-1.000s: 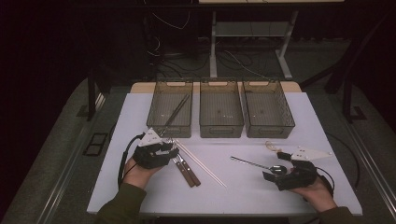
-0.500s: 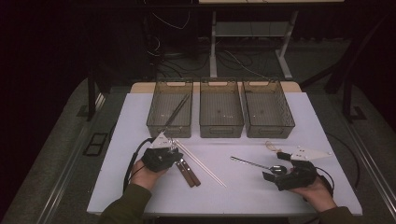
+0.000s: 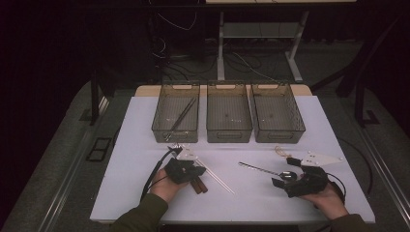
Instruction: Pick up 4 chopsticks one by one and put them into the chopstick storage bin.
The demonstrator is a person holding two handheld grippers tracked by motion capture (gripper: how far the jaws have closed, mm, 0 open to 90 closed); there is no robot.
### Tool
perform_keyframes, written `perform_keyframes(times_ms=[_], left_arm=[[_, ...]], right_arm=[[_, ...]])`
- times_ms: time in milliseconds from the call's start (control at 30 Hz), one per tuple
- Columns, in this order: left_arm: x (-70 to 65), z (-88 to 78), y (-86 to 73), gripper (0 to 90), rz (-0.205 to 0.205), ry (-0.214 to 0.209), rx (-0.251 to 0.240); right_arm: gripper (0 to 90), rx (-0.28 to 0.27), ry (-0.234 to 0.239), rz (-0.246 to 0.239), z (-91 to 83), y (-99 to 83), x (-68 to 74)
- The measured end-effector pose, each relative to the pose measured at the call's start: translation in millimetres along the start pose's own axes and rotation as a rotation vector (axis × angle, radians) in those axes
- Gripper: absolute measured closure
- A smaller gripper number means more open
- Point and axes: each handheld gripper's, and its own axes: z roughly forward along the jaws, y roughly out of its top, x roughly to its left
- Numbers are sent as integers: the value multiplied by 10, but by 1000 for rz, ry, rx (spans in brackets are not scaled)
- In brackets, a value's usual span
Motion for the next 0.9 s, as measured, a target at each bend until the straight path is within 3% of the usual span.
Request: perform_keyframes(times_ms=[367,900], left_arm=[[-101,168,57,893,56,-26,44],[-143,271,138,893,50,-31,44]], right_arm=[[6,-2,-1,-3,-3,0,-2],[6,-4,-3,-5,-2,2,-1]])
